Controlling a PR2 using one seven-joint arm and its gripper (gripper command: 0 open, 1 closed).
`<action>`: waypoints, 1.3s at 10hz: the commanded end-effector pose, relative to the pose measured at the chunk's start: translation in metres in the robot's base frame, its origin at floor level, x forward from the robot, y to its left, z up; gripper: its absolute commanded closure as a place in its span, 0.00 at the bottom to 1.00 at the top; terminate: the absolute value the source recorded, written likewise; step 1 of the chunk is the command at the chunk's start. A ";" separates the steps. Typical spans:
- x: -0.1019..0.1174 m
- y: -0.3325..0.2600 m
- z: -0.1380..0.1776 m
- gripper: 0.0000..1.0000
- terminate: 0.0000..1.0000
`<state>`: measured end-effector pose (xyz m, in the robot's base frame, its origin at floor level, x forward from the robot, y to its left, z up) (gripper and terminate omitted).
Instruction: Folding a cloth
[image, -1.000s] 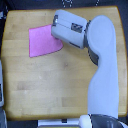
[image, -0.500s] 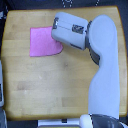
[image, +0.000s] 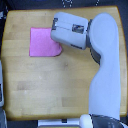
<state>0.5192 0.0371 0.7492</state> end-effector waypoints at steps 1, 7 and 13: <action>-0.002 0.062 0.027 1.00 0.00; -0.023 0.163 0.014 1.00 0.00; 0.047 0.230 0.036 1.00 0.00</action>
<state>0.5048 0.2132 0.7656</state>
